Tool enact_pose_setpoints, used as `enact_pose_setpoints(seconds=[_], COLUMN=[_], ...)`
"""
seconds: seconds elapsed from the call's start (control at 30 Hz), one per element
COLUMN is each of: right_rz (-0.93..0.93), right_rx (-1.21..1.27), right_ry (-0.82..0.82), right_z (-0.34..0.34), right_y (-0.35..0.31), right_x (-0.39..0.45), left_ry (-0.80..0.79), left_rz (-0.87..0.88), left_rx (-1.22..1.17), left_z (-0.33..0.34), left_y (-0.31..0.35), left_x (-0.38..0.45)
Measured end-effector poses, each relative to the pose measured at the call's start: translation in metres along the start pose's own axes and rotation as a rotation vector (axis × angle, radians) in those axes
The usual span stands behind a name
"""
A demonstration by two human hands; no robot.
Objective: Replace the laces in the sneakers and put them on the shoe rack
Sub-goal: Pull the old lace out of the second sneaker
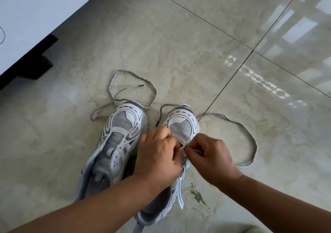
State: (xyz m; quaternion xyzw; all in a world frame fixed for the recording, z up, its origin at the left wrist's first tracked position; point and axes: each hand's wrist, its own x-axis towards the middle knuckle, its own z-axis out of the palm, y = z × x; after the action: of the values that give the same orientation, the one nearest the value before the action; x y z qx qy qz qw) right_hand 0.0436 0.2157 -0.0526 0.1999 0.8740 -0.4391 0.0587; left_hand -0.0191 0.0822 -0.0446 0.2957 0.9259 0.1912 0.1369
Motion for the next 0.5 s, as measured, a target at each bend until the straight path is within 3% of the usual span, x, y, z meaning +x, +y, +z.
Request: enact_pose_setpoints(seconds=[0.3,0.5], right_rz=[-0.071,0.049], right_rx=[0.069,0.151], right_ry=[-0.061,-0.057], right_z=[-0.0017,-0.0002], right_y=[0.0043,0.0077], right_x=[-0.0042,-0.0044], left_ry=[-0.017,-0.003], left_rz=[-0.092,-0.210], left_rx=[-0.117,-0.360], left_z=[0.0015,-0.0025], left_y=[0.0008,0.0015], left_x=[0.0029,0.0040])
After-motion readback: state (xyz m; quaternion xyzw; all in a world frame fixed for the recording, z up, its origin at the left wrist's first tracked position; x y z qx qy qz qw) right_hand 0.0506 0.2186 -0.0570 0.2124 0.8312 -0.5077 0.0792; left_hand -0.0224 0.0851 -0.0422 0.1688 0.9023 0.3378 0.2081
